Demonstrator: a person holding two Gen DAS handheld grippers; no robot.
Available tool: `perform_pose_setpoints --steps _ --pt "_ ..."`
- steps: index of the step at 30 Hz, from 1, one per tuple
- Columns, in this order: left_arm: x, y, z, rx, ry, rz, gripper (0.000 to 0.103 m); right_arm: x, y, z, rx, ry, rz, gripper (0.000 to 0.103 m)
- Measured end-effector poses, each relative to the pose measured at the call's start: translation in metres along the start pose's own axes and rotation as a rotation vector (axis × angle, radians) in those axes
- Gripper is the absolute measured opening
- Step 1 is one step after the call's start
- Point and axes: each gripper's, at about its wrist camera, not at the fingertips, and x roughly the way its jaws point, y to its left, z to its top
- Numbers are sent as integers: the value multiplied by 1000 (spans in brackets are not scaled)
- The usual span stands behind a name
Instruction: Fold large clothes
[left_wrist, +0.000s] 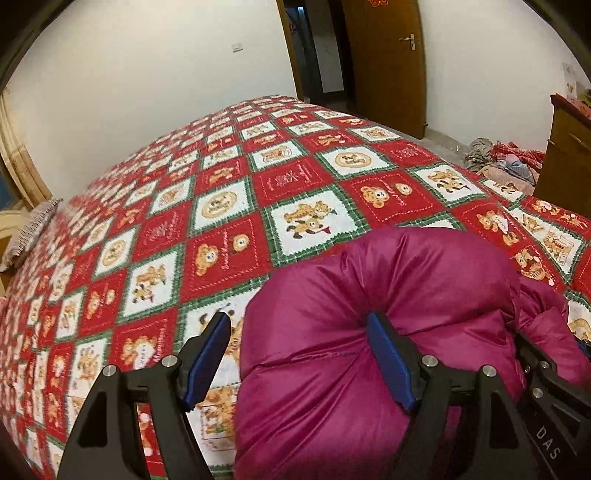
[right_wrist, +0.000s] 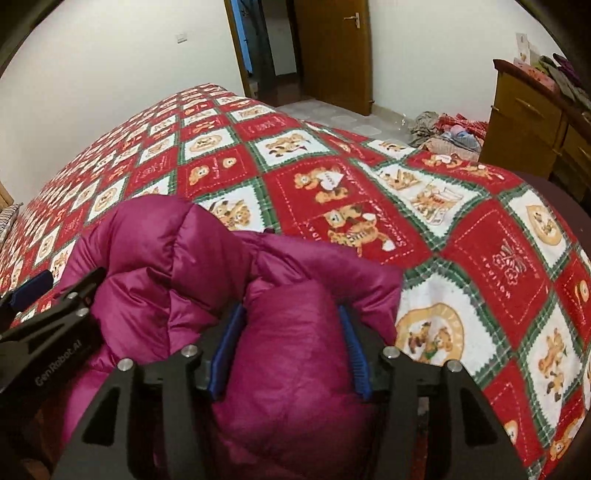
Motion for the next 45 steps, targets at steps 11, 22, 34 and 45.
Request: perform_pose_setpoints --steps 11,22,34,45 --pt "15 -3 -1 -12 24 -36 77 6 4 0 -17 -10 -14 60" --pt "-23 9 -10 19 16 -63 77 5 1 3 -7 9 -49 73" --pt "-41 11 -20 53 36 -54 77 -47 5 -7 -49 -52 -93 78" --pt "-88 27 -57 68 14 -51 77 -98 0 -56 -9 -81 -43 78"
